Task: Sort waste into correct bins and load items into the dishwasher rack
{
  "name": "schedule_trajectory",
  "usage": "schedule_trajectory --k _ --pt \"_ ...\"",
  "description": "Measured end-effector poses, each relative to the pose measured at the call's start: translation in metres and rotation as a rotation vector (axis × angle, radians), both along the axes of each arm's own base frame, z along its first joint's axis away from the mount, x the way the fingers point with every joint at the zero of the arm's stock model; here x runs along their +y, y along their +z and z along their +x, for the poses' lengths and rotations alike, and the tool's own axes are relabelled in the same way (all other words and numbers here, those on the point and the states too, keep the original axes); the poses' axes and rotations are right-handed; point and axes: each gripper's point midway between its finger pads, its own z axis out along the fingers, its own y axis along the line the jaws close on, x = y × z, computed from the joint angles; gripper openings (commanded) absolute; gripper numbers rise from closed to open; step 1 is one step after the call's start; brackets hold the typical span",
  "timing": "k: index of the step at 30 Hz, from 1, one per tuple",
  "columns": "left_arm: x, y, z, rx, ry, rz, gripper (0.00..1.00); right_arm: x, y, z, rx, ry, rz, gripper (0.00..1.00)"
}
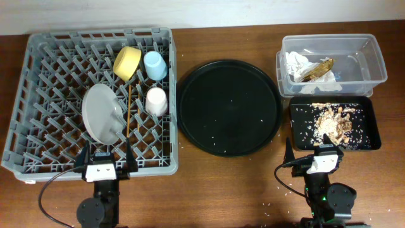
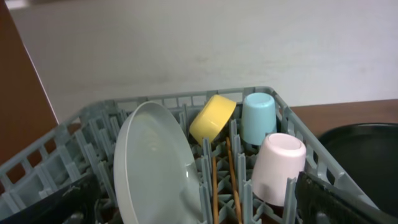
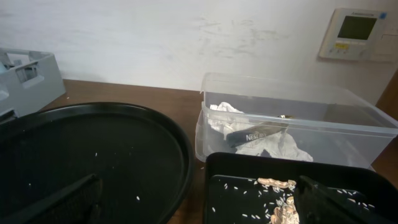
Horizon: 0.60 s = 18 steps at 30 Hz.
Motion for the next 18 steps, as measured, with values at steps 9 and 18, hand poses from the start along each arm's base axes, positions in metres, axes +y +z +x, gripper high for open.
schedule_trajectory --k 9,18 --pt "-0.012 -0.034 -0.003 0.103 -0.072 0.126 0.99 0.0 0.0 0.0 -0.001 0.0 0.0 0.98" --pt "-0.015 -0.034 -0.003 0.103 -0.087 0.151 0.99 0.0 0.0 0.0 -0.001 0.0 0.0 0.98"
